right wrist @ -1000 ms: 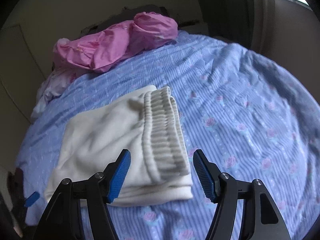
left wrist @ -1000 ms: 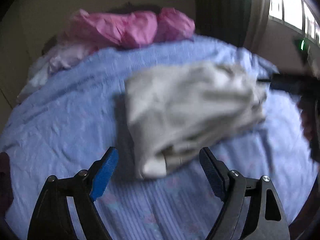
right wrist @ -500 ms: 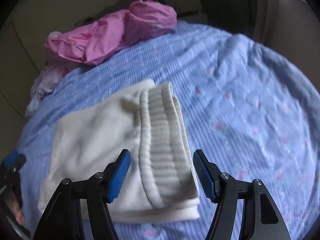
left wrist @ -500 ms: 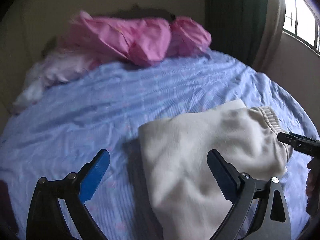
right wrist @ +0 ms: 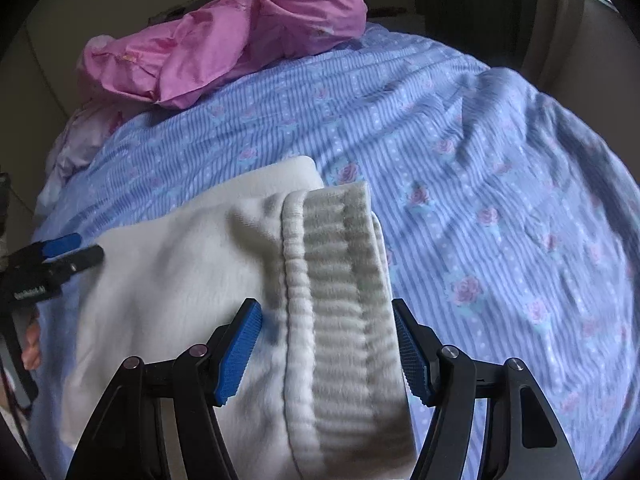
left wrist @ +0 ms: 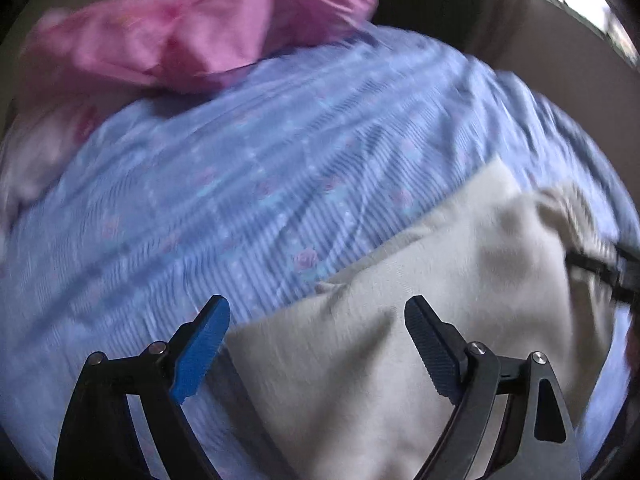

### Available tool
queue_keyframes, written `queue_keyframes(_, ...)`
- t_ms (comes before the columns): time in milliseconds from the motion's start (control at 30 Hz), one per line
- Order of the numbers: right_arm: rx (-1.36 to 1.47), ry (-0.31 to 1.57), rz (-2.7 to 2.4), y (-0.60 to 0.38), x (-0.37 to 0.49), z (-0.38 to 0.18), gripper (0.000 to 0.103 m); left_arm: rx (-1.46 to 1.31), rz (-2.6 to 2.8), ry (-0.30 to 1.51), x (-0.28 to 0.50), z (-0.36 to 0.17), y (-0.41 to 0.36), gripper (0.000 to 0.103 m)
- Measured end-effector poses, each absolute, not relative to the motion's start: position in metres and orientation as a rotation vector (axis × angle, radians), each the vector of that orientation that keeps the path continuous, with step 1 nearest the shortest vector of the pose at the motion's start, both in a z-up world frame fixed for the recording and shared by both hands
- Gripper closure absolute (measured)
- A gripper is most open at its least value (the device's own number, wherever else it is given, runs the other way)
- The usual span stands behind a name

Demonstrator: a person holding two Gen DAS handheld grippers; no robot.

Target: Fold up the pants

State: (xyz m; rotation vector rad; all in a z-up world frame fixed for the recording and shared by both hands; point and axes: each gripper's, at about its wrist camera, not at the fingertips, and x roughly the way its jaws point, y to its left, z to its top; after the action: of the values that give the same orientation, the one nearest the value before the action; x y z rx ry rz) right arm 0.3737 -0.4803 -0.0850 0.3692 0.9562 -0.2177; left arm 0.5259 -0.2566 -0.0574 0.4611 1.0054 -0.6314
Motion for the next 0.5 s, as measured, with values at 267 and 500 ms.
queue_keyframes(267, 0.372, 0.949, -0.220, -0.475, 0.381, -0.087, 0.037, 0.572, -0.800, 1.096, 0.535, -0.080, -0.267, 0.036)
queue_keyframes(500, 0.366, 0.937, -0.212, -0.477, 0.381, -0.086, 0.037, 0.507, -0.767, 1.048, 0.521, -0.069, -0.255, 0.084)
